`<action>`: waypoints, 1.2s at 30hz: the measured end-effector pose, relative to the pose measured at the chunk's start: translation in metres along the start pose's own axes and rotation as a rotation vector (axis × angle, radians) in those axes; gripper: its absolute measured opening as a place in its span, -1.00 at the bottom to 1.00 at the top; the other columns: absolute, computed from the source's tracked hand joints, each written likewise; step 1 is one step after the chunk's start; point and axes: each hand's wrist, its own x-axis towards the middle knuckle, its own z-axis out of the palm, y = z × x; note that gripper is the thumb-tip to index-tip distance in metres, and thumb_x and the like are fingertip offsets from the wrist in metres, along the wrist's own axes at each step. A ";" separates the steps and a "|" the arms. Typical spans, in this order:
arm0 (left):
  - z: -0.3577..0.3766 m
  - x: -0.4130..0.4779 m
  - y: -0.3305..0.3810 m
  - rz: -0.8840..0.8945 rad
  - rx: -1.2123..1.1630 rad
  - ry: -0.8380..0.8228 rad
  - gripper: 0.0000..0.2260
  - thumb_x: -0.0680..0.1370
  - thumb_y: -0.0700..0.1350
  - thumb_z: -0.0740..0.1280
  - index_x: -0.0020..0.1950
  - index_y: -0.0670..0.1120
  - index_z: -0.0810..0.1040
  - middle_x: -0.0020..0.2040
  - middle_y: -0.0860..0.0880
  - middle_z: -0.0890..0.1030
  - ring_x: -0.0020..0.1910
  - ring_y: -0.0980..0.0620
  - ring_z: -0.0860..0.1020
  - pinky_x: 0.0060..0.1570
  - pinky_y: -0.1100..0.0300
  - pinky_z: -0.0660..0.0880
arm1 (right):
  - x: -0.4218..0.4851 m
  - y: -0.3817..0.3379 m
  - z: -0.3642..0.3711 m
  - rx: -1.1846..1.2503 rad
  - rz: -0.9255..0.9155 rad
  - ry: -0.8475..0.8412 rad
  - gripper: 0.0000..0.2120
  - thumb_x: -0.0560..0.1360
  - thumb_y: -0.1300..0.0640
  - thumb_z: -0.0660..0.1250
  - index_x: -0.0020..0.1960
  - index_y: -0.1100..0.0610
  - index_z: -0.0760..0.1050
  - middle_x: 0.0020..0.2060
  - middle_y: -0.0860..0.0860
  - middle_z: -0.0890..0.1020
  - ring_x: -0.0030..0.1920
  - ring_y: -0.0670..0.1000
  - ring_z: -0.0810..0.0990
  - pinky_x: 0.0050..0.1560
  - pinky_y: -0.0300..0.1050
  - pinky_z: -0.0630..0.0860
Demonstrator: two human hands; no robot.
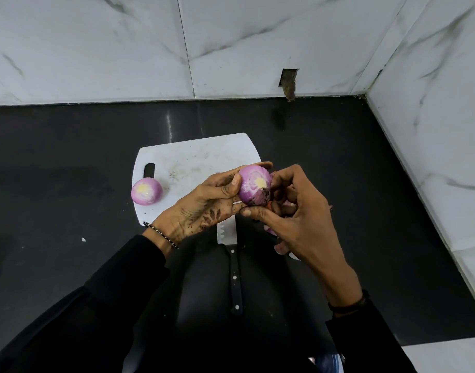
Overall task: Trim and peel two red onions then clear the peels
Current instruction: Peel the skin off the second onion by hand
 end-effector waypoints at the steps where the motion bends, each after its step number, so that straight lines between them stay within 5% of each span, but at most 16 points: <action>1: 0.000 0.000 0.000 0.001 0.002 0.000 -0.22 0.44 0.03 0.53 0.51 -0.28 0.30 0.35 -0.26 0.49 0.26 -0.18 0.55 0.05 0.09 0.58 | 0.000 0.000 -0.001 -0.002 -0.005 -0.003 -0.55 0.34 -0.18 0.56 0.04 -0.08 0.40 -0.13 -0.07 0.54 -0.17 0.10 0.61 -0.28 0.00 0.63; 7: 0.000 0.001 -0.001 -0.004 0.010 0.027 -0.20 0.41 0.04 0.56 0.50 -0.29 0.32 0.33 -0.26 0.50 0.26 -0.19 0.54 0.01 0.10 0.58 | -0.001 0.001 -0.005 -0.037 -0.008 -0.033 -0.57 0.36 -0.11 0.59 0.08 -0.12 0.42 -0.11 -0.14 0.52 -0.17 0.04 0.62 -0.30 -0.24 0.55; 16: -0.001 0.002 0.000 -0.022 -0.061 0.008 -0.26 0.38 0.01 0.59 0.43 -0.28 0.40 0.22 -0.24 0.59 0.14 -0.15 0.62 -0.06 0.13 0.61 | -0.002 -0.004 0.000 -0.051 -0.069 0.042 -0.69 0.37 -0.11 0.54 -0.15 0.04 0.47 -0.15 -0.11 0.47 -0.23 0.03 0.56 -0.42 -0.05 0.54; 20: -0.001 0.002 0.001 -0.023 -0.057 -0.014 -0.25 0.40 0.00 0.57 0.47 -0.27 0.36 0.28 -0.25 0.56 0.20 -0.18 0.59 -0.01 0.08 0.61 | -0.002 -0.003 -0.002 -0.005 0.012 0.032 -0.61 0.34 -0.14 0.58 -0.10 -0.11 0.38 -0.24 -0.07 0.49 -0.28 0.13 0.59 -0.43 -0.01 0.57; 31: 0.001 0.001 0.000 0.013 -0.050 -0.060 -0.31 0.46 -0.03 0.51 0.50 -0.24 0.34 0.31 -0.22 0.55 0.21 -0.15 0.58 -0.01 0.11 0.60 | -0.004 -0.006 -0.003 -0.001 0.055 0.019 -0.53 0.31 -0.25 0.53 0.07 -0.11 0.44 -0.09 -0.07 0.57 -0.18 0.06 0.63 -0.35 0.00 0.59; 36: 0.003 0.003 -0.002 0.079 0.014 -0.047 -0.19 0.44 -0.02 0.53 0.55 -0.26 0.23 0.37 -0.24 0.46 0.26 -0.14 0.55 0.01 0.18 0.59 | -0.007 -0.010 -0.003 0.011 0.106 0.066 -0.56 0.31 -0.08 0.59 0.08 -0.12 0.46 -0.09 -0.07 0.59 -0.17 0.03 0.65 -0.37 0.00 0.60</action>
